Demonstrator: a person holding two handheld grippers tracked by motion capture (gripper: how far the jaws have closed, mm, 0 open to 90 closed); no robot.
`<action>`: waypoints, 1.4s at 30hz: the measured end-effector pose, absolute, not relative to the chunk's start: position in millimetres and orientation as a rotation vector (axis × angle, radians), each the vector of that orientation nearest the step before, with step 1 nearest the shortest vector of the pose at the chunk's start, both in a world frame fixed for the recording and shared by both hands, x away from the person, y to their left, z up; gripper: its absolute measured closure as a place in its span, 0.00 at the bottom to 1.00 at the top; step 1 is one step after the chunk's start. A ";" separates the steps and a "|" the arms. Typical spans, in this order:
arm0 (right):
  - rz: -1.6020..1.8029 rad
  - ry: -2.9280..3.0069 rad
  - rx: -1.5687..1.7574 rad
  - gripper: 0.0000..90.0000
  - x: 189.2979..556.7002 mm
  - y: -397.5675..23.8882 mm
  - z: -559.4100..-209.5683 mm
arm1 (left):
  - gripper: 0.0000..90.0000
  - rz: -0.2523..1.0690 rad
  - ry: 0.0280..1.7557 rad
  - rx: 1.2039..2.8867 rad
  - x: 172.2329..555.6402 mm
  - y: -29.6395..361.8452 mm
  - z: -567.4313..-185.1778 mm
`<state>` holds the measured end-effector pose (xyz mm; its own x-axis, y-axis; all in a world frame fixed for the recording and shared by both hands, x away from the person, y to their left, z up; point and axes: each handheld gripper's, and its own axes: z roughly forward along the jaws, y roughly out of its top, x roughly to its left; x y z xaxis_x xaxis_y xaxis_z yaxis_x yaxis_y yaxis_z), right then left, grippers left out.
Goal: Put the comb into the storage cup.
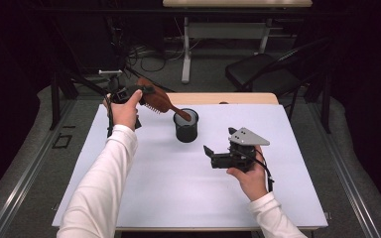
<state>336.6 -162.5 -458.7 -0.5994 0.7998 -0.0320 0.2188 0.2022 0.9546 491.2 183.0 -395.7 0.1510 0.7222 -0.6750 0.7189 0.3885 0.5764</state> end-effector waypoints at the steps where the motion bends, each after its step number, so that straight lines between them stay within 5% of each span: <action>1: 1.408 1.946 0.945 0.00 336.6 -162.5 -458.7 | 0.59 0.002 1.565 1.328 491.7 181.8 -396.4; 42: 1.420 1.934 0.960 0.00 336.4 -166.7 -457.2 | 0.59 0.011 1.585 1.449 501.9 150.7 -417.6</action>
